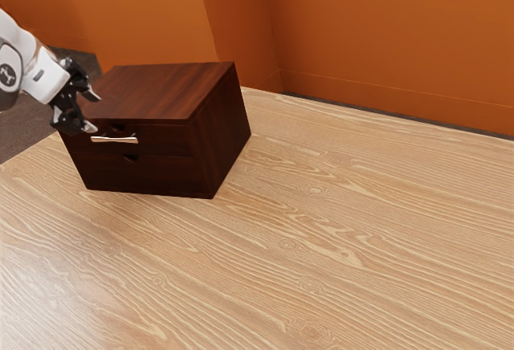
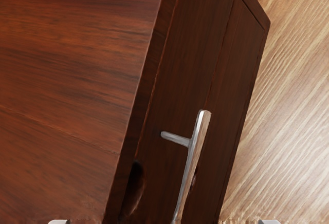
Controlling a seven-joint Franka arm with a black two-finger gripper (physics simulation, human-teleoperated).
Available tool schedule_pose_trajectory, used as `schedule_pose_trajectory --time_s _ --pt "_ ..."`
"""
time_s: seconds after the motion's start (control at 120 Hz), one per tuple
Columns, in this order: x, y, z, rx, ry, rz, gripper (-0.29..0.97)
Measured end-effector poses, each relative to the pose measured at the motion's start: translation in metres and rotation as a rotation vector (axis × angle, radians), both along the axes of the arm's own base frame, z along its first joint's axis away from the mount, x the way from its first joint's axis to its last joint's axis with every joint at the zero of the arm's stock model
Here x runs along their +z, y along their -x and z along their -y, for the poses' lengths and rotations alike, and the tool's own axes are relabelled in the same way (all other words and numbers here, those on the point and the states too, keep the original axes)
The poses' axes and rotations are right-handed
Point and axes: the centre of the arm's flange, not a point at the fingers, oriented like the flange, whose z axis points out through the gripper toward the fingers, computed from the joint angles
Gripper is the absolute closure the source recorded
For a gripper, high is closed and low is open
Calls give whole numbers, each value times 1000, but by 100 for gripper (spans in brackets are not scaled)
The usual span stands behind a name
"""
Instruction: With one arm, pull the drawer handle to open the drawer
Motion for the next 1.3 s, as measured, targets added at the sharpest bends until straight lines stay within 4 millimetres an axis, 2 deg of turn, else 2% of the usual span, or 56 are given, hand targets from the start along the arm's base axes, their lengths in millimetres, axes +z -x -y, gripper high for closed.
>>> schedule_pose_trajectory --time_s 0.058,0.133,0.25,0.333,0.517,0.675,0.867,1.075,1.3 --pt "1 23 10 -4 -8 3 23" --pt "-9 38 14 -7 -11 -6 25" --pt "-29 49 5 0 -23 -22 29" --pt "-38 50 0 -1 -36 -25 31" --pt "-48 42 -4 -20 -57 -27 37" --pt "-62 25 -14 -28 -71 -30 40" --pt "-64 17 -16 -39 -84 -22 42" --pt "-70 4 -9 -66 -86 -24 43" --pt "-77 -20 17 -125 -85 -26 46"
